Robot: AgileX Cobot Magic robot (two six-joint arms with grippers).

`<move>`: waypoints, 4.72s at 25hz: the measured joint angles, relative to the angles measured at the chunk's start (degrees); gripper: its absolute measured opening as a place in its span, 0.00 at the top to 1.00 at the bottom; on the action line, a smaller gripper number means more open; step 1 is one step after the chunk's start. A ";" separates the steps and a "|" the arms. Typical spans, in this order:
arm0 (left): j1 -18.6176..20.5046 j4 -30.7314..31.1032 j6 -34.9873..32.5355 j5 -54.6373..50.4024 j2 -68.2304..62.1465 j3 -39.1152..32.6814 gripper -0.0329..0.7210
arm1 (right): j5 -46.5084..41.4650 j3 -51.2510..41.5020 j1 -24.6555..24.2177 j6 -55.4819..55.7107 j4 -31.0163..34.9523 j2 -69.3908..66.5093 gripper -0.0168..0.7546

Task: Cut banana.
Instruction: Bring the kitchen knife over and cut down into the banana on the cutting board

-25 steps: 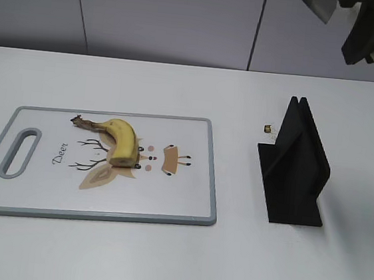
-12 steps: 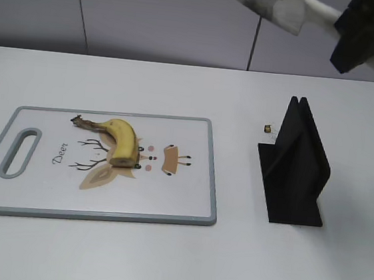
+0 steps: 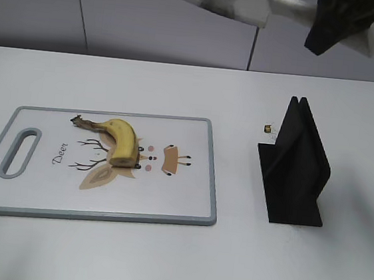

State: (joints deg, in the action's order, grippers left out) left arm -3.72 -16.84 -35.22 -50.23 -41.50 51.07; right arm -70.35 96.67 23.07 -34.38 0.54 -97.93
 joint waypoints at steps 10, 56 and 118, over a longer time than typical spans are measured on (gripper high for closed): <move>-3.10 -7.24 -24.28 -9.95 -25.21 18.91 0.12 | 0.27 3.15 0.00 -21.35 6.59 -7.28 0.77; -13.94 -2.98 -34.37 -10.13 -58.37 29.79 0.88 | 4.14 5.19 5.69 -30.80 12.80 -17.17 0.77; -16.92 -0.70 -33.68 9.56 -71.89 19.44 0.93 | 6.59 6.29 5.20 -26.93 10.80 -34.17 0.74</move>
State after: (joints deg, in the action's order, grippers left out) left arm -20.64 -17.53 -68.90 -40.66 -113.39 70.51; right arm -63.75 102.96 28.27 -61.31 11.34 -132.10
